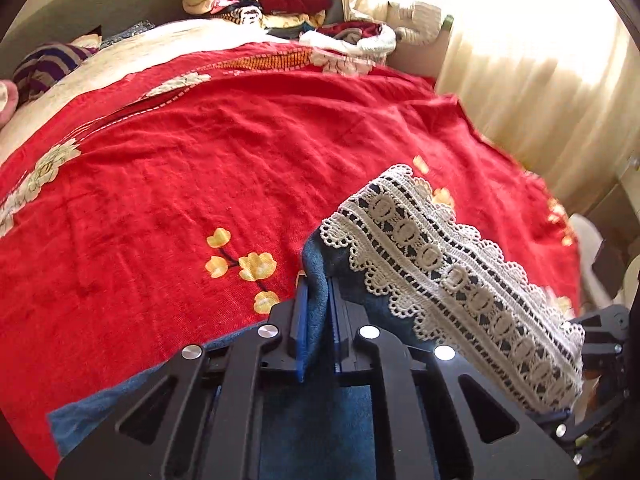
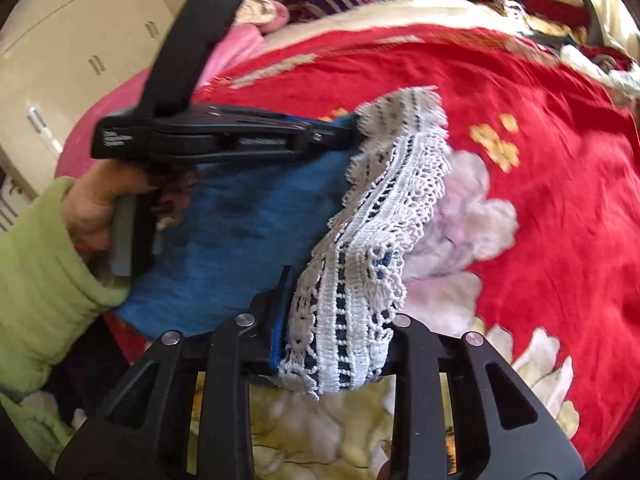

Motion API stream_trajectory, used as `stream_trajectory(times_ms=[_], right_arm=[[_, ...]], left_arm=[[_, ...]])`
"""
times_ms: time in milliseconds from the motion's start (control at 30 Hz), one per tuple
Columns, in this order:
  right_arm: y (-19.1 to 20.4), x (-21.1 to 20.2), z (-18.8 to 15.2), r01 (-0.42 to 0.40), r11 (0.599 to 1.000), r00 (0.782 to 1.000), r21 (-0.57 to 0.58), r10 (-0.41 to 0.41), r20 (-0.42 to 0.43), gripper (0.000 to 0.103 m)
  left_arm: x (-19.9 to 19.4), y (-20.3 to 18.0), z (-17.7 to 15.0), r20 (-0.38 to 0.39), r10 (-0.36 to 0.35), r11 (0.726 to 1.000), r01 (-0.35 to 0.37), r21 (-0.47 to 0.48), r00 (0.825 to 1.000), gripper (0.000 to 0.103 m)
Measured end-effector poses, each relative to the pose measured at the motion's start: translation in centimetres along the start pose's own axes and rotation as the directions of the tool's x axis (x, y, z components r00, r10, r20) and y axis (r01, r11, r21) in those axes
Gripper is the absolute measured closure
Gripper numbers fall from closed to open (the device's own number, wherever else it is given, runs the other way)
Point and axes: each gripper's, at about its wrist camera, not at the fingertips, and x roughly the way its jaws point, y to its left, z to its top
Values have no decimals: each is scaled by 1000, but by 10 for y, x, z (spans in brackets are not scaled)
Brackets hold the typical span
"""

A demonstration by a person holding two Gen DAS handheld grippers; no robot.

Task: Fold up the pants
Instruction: 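Grasp the lace hem with the right gripper while the left gripper grasps the denim beside it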

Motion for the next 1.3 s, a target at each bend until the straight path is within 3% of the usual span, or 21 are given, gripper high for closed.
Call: stream_trajectory(times_ms=[333,533,667,733,867,1000,1133,1300], right_arm=[[56,-13,16,-71,987,996,-145,78,42,82],[88,12,16,-119,973,993,-199,118,-17,82],[112,31,13,-111,956,994,-272,103,-46,82],[128,33,13,-105,939,994,-327,96,-43,82],[165,43,6,-72,884,997,-461,54,-52,78],[188,60,-1,-88,846,995,-526,45,-95,73],[199,66,-9,-131,830,989,-543,73,-128,64],[208,48,-13,-203,803,979,-561,159,-126,54]], left_arm=[[-61,32,-22,121,-15,992,29,-119,993,95],[-70,59,-51,118,13,977,13,-211,993,95],[-72,78,-69,111,15,957,18,-291,994,91],[-85,93,-77,146,14,932,40,-360,989,87],[-132,124,-95,241,100,882,27,-470,965,85],[-175,152,-129,310,150,811,63,-582,939,77],[-185,160,-153,309,156,780,75,-622,938,67],[-177,167,-176,326,108,733,146,-664,939,64]])
